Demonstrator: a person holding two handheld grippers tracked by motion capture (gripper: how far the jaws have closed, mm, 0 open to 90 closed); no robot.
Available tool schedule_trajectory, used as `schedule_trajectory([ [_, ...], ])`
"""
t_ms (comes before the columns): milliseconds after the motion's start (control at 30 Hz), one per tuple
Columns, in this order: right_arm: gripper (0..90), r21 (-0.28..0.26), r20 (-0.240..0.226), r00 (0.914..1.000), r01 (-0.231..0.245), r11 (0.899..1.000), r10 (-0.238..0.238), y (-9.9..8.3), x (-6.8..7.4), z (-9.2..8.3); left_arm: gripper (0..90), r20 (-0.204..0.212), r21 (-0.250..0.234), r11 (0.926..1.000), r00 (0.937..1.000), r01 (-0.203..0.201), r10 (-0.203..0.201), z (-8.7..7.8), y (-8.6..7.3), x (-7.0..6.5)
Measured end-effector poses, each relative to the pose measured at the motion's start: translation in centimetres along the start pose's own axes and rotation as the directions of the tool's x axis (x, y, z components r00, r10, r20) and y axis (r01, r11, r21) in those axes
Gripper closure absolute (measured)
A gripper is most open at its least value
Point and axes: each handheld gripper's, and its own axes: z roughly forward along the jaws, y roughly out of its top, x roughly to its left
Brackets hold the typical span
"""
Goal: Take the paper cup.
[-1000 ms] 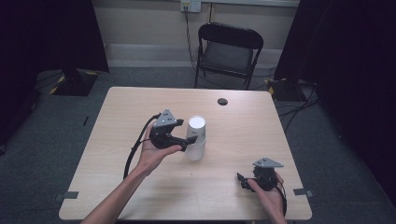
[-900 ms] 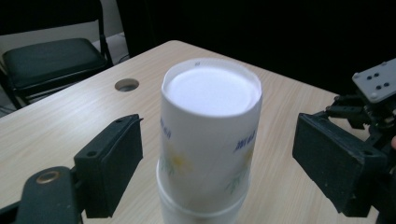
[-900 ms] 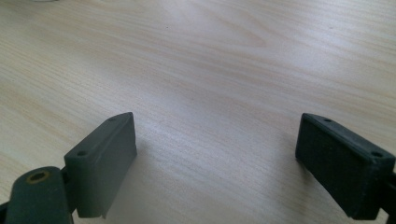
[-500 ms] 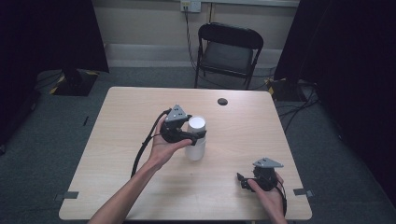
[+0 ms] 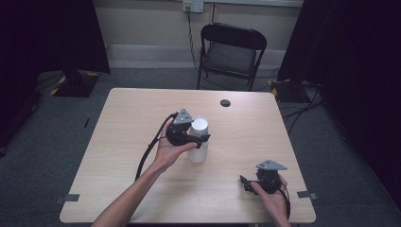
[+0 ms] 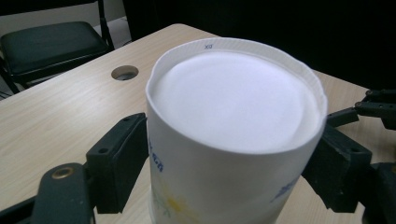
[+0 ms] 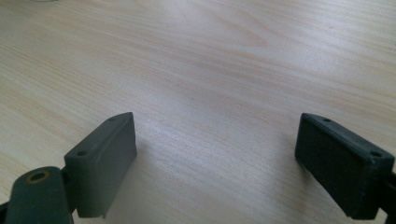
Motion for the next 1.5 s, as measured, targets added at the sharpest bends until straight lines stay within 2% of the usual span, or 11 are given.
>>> schedule_trajectory([
  [233, 12.1, 0.000, 0.000, 1.0000, 0.000, 1.000, 0.000, 0.0, 0.0, 0.0, 23.9, -0.023, 0.019, 0.9993, 0.9992, -0.030, 0.031, 0.1, 0.0, -0.2],
  [500, 12.1, 0.000, 0.000, 1.0000, 0.000, 1.000, 0.000, 0.0, 0.0, 0.0, 29.0, -0.017, 0.014, 0.9996, 0.9996, -0.024, 0.024, -0.1, 0.2, -0.3],
  [800, 12.1, 0.000, 0.000, 1.0000, -0.001, 1.000, 0.001, 0.0, 0.0, 0.0, 29.8, -0.036, -0.029, 0.9993, 0.9991, -0.023, 0.022, -0.8, 0.9, -0.5],
  [1167, 12.1, 0.000, 0.000, 1.0000, -0.001, 1.000, 0.001, 0.0, 0.0, 0.0, 30.1, -0.041, -0.047, 0.9988, 0.9991, -0.012, 0.010, -1.7, 1.6, -0.5],
  [1500, 12.1, 0.000, 0.000, 1.0000, -0.001, 1.000, 0.001, 0.0, 0.0, 0.0, 30.2, -0.026, -0.076, 0.9970, 0.9996, -0.010, 0.008, -2.6, 2.4, -0.5],
])
